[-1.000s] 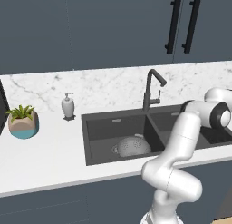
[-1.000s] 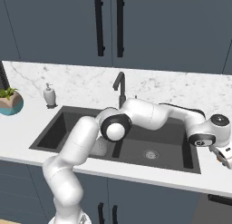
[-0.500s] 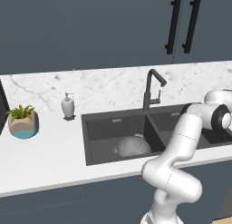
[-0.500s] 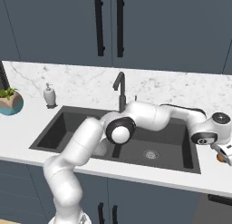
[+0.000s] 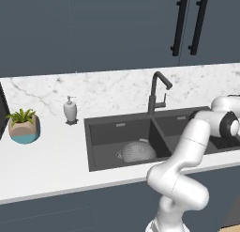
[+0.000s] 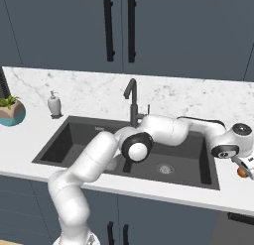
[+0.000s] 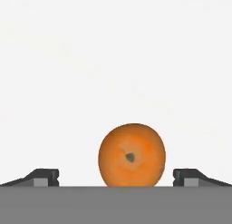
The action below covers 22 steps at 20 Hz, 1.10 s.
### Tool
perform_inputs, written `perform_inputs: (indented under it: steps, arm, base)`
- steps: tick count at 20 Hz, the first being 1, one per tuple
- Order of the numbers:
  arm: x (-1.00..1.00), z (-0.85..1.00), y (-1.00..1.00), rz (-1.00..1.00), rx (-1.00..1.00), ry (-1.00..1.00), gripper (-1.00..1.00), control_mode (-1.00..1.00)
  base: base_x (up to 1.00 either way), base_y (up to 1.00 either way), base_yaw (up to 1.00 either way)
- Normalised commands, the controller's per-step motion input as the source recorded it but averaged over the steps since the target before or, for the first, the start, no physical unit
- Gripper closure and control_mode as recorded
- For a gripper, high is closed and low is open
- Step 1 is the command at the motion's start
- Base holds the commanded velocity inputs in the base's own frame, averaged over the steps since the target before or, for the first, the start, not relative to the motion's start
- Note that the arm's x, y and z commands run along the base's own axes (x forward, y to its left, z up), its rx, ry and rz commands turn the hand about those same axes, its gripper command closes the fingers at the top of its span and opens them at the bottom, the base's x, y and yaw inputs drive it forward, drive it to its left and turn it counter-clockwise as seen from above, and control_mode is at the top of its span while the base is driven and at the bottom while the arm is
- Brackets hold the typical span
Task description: Put the colander in the sink, put the tangerine in the colander, and turn on the sink faucet and pour water over the colander.
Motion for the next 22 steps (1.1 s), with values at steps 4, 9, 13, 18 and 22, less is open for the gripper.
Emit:
perform_inputs:
  steps: [4, 9, 13, 18, 22]
  arm:
    - [0.00, -0.03, -0.28, 0.00, 0.00, 0.00, -1.00, -1.00]
    - [0.00, -0.11, -0.16, 0.00, -0.01, 0.00, -1.00, -1.00]
    - [0.00, -0.26, 0.00, 0.00, -0.03, 0.00, -1.00, -1.00]
    - [0.00, -0.17, 0.06, 0.00, -0.01, 0.00, -1.00, -1.00]
    - [0.00, 0.00, 0.11, 0.00, 0.00, 0.00, -1.00, -1.00]
  base:
    - [0.00, 0.00, 0.00]
    - [0.00, 0.00, 0.00]
    - [0.00, 0.00, 0.00]
    - [0.00, 0.00, 0.00]
    - [0.00, 0.00, 0.00]
